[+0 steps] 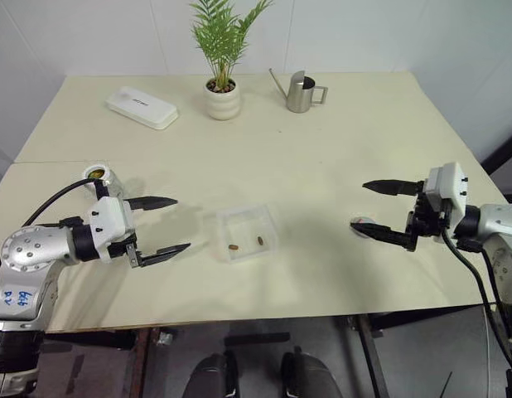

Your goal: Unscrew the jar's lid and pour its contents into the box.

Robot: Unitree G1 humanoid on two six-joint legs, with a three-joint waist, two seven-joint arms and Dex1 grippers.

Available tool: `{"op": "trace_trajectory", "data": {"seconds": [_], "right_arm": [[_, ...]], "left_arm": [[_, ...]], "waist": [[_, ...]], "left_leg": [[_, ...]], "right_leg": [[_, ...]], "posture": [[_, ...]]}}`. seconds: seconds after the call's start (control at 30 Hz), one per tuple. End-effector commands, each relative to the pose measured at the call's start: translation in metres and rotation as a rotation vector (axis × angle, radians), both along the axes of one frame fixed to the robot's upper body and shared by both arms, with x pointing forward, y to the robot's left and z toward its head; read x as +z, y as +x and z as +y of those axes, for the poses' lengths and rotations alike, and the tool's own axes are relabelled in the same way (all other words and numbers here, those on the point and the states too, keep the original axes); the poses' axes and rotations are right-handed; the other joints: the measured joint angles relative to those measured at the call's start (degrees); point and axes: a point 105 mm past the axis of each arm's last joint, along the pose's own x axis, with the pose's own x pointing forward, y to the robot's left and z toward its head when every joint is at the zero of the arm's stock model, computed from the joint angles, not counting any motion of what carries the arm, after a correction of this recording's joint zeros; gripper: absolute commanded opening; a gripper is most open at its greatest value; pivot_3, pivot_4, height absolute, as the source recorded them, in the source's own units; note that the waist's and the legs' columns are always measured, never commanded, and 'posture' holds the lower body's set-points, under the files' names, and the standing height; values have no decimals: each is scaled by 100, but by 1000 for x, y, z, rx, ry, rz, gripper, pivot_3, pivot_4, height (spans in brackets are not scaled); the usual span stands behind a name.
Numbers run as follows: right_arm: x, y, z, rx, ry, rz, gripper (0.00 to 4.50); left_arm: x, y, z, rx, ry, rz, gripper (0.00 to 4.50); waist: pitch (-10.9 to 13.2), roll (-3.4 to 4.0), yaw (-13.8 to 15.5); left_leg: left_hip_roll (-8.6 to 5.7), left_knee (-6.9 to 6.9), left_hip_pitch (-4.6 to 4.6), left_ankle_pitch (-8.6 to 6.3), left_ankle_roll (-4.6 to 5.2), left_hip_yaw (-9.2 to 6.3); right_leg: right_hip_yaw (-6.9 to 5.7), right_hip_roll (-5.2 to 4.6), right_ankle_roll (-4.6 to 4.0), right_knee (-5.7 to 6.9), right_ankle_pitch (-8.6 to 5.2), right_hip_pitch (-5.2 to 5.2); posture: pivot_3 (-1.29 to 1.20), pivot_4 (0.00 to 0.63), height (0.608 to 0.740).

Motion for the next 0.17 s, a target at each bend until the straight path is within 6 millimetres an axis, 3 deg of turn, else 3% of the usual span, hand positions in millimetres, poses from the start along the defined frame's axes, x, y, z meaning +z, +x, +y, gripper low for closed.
{"op": "trace_trajectory", "data": {"seconds": [0.03, 0.17], "right_arm": [[12, -9, -5, -1, -22, -59, 4500], [13, -9, 1, 10, -11, -58, 4500]], "left_arm": [[3, -2, 4, 0, -7, 9, 4481], [3, -3, 7, 18, -16, 22, 4481]], "waist": [[0, 0, -18], [0, 0, -48]], "left_leg": [[0, 2, 0, 1, 1, 0], [0, 8, 3, 3, 5, -2]], "right_leg": [[1, -1, 0, 2, 0, 0], [4, -8, 1, 5, 1, 0]], "posture": [[0, 150, 740], [0, 150, 740]]}}
